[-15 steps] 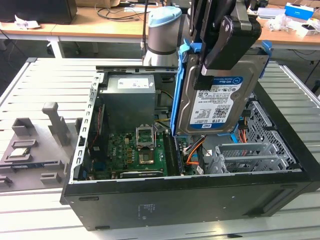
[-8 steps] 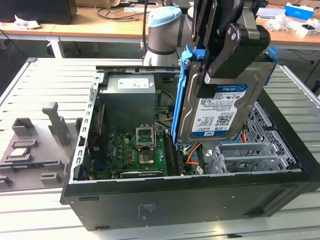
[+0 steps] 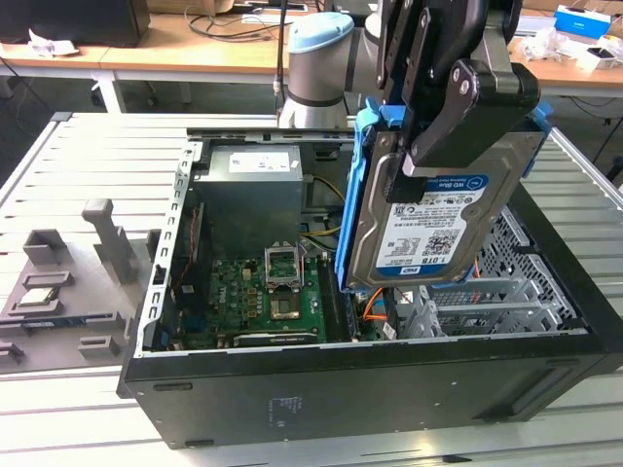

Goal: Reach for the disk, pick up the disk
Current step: 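Pick up the disk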

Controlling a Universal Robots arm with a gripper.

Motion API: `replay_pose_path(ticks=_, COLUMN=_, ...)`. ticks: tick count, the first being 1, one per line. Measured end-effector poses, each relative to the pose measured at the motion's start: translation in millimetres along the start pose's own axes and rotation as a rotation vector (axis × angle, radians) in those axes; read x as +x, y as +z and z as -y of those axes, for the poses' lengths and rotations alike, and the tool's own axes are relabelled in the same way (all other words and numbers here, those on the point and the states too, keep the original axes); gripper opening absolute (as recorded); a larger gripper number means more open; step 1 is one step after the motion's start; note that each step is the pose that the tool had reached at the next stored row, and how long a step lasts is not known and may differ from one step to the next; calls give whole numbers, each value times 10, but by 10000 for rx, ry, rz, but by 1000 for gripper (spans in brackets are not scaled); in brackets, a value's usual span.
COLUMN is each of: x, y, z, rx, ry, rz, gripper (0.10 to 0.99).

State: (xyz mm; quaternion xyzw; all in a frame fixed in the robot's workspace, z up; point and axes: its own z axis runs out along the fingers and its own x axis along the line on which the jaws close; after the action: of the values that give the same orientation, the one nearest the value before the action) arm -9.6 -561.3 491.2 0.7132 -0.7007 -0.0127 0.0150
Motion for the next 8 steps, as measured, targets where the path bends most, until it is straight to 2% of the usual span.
replay_pose_path(ticks=3, x=2, y=9, z=17, rx=0, ry=0, rz=24, gripper=369)
replay_pose_path(ticks=8, x=4, y=16, z=140, rx=0, ry=0, rz=23, gripper=369)
